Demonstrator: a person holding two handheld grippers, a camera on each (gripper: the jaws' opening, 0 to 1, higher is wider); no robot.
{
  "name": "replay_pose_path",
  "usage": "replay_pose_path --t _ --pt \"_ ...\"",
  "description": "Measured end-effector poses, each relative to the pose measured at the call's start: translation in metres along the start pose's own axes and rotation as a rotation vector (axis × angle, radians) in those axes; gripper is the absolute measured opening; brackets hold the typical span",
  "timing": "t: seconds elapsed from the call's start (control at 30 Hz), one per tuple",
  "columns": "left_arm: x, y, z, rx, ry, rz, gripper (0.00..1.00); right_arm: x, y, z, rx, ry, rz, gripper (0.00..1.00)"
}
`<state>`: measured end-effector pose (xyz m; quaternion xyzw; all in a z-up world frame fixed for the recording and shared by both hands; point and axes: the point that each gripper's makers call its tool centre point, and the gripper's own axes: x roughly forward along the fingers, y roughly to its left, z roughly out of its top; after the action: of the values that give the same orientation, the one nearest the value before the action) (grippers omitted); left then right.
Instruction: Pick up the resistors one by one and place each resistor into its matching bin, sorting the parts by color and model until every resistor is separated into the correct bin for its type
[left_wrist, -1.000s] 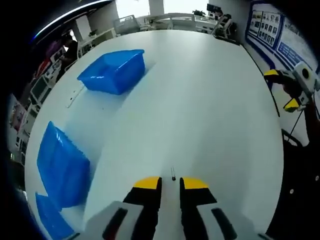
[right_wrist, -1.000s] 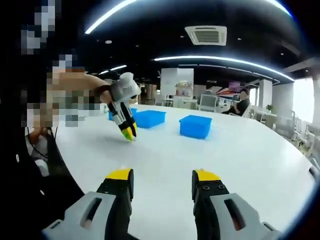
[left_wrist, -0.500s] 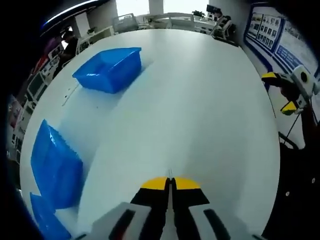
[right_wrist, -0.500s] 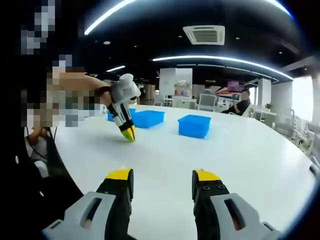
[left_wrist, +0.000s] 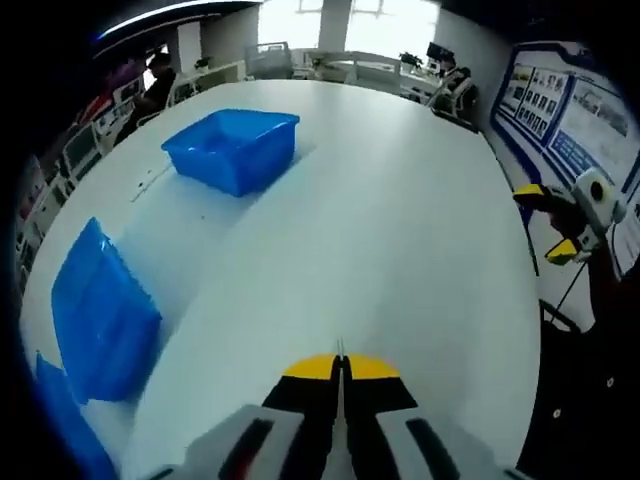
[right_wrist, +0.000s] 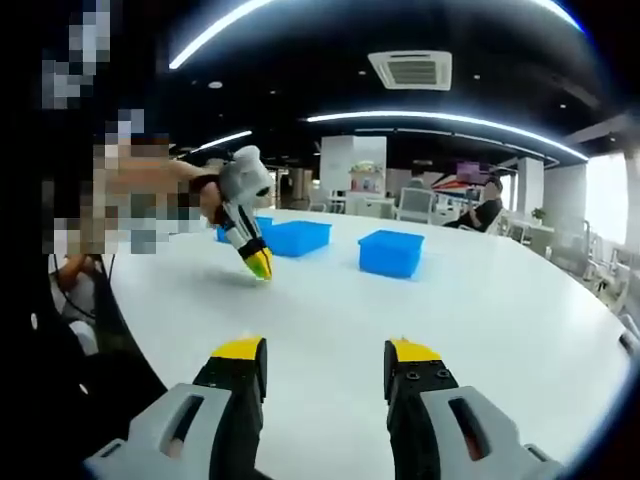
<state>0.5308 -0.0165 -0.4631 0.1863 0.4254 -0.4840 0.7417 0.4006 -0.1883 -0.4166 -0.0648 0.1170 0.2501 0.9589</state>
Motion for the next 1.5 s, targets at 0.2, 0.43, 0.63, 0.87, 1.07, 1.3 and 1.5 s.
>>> replay_pose_path --t 0.2,0.43,0.63,0.87,1.07,1.3,1.5 --pt "-0.047 -0.020 0.050 0.017 -0.371 -0.011 0.05 -0.001 0.001 0.012 -0.016 -0.027 -0.016 0.48" --pt "-0.109 -0.044 0.072 -0.041 -0.750 0.055 0.04 -0.003 0.000 0.028 -0.009 -0.074 -0.046 0.48" --pt "-0.124 -0.050 0.072 -0.086 -0.876 0.076 0.04 -0.002 0.013 0.035 -0.029 -0.069 -0.037 0.48" --pt "-0.120 -0.050 0.067 -0.068 -0.850 0.082 0.04 -0.006 0.020 0.040 -0.043 -0.074 -0.035 0.48" --pt "-0.117 -0.049 0.054 -0.058 -0.779 0.086 0.04 -0.005 0.021 0.038 -0.045 -0.066 -0.033 0.48" --pt "-0.098 -0.052 0.024 -0.084 -0.535 0.066 0.08 -0.001 0.027 0.033 -0.045 -0.055 -0.009 0.48" --pt "-0.080 -0.068 -0.007 0.045 -0.241 0.024 0.21 0.001 0.030 0.027 -0.038 -0.051 0.013 0.48"
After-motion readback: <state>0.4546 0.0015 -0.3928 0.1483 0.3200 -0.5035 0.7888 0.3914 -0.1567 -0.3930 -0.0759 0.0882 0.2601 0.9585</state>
